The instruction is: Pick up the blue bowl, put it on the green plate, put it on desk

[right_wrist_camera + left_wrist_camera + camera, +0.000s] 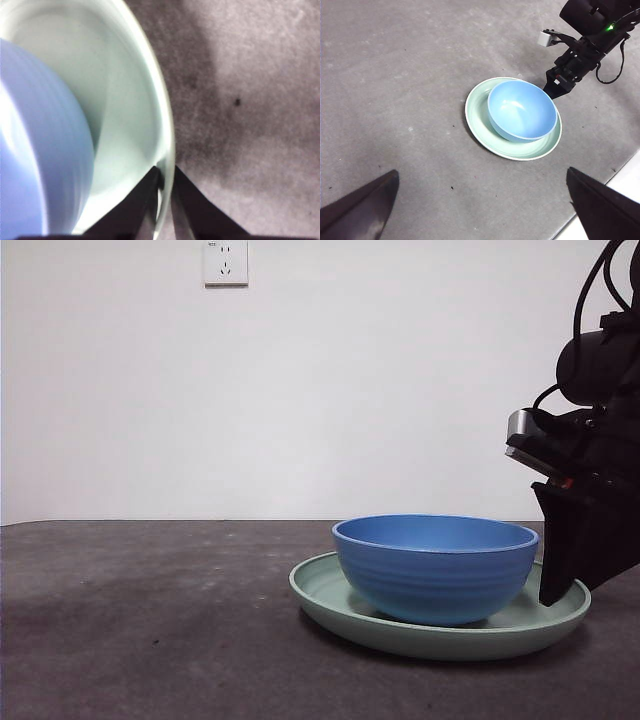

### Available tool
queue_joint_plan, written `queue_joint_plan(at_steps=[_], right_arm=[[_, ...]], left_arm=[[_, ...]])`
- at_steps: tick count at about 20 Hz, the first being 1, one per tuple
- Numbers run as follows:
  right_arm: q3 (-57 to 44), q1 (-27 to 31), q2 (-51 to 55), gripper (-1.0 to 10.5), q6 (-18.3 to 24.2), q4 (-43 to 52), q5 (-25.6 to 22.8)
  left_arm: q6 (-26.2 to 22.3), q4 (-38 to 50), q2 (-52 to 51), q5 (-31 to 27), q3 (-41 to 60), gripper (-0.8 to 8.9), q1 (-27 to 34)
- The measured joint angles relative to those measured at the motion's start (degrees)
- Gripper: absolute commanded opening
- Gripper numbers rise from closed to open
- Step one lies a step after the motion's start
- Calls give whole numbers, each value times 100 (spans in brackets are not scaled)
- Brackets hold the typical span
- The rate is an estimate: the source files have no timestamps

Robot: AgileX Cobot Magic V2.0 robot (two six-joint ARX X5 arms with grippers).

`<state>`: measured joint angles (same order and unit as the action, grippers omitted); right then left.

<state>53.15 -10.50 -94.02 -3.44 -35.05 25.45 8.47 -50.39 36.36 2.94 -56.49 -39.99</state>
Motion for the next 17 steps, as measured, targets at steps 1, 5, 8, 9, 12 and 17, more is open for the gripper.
queue_joint_plan(at_steps=[1, 5, 8, 9, 12, 17], right_arm=[[33, 0, 0, 8, -7, -61, -4], [323, -2, 0, 8, -72, -376, -9], [592, -85, 0, 8, -146, -472, 57], [656, -138, 0, 8, -181, -474, 92], [833, -420, 0, 8, -459, -444, 140], [850, -1008, -15, 8, -1110, -13, 140]], left_arm=[[0, 0, 0, 0, 0, 566, 0], [0, 2, 0, 0, 0, 566, 0], [0, 2, 0, 0, 0, 566, 0], [0, 2, 0, 0, 0, 566, 0], [0, 4, 0, 0, 0, 566, 0], [0, 4, 0, 0, 0, 566, 0]])
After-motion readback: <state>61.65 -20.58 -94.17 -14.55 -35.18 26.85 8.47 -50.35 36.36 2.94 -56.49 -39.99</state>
